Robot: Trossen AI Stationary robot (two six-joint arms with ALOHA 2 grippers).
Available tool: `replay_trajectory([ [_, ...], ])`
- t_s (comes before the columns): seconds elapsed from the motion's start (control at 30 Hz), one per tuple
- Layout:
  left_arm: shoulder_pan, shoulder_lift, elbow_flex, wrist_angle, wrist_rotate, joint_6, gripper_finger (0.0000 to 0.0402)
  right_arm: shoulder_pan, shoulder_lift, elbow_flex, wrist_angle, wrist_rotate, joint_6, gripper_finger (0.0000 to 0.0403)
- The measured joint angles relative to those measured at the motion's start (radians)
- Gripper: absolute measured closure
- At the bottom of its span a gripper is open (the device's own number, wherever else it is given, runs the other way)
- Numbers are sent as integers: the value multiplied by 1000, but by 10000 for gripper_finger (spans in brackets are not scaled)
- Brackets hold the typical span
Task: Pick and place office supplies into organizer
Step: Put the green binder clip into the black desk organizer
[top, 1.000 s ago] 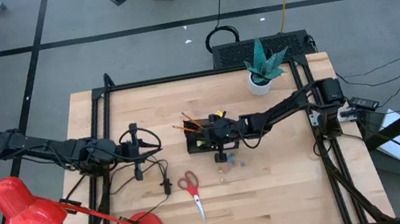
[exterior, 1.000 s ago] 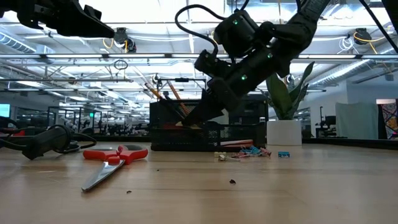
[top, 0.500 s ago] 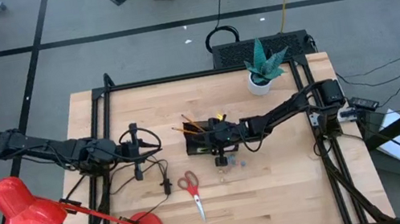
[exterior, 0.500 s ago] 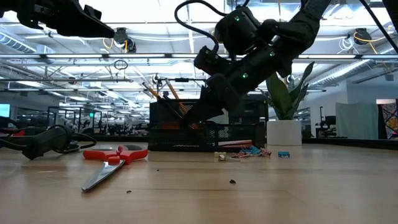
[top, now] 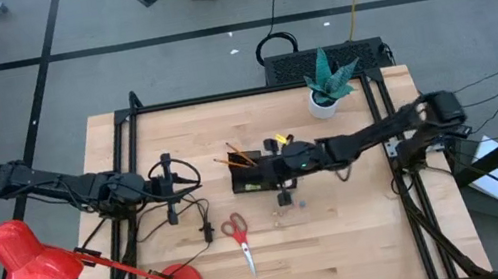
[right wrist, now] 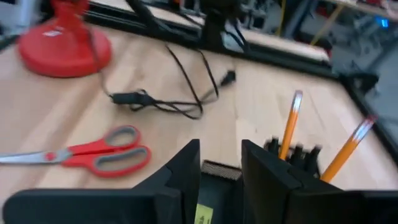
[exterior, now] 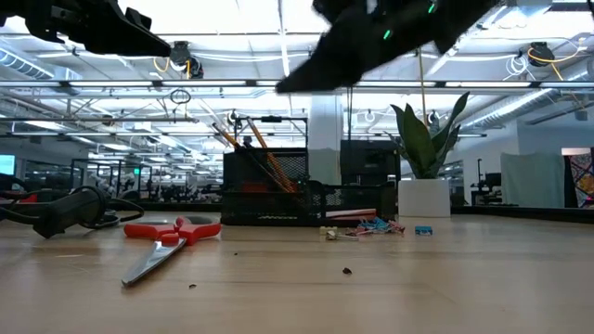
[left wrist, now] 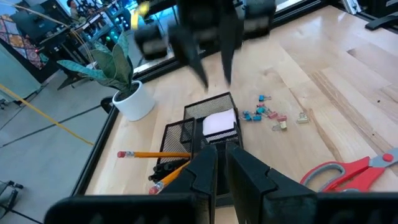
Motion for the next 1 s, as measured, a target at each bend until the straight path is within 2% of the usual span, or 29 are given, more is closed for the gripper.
replay_trajectory([
  [0.17, 0, 0, 0, 22, 0, 28, 357, 59, -93, -33, -99, 11, -76, 315],
  [0.23, 0, 0, 0, 49, 0, 51, 357, 83, -122, -63, -87, 86, -75, 325],
  [0.37, 0, 0, 0, 98, -1, 70, 357, 117, -178, -135, -53, 302, -77, 363],
  [0.43, 0, 0, 0, 112, -8, 97, 357, 123, -205, -174, -52, 338, -76, 388],
  [0.5, 0, 0, 0, 118, -22, 145, 357, 123, -235, -213, -51, 337, -76, 398],
  [0.63, 0, 0, 0, 128, -52, 212, 357, 119, -291, -287, -48, 335, -76, 389],
  [0.8, 0, 0, 0, 127, -52, 268, 357, 113, -353, -359, -26, 335, -102, 396],
  [1.0, 0, 0, 0, 166, -56, 325, 357, 114, -370, -435, 170, 335, -208, 400],
])
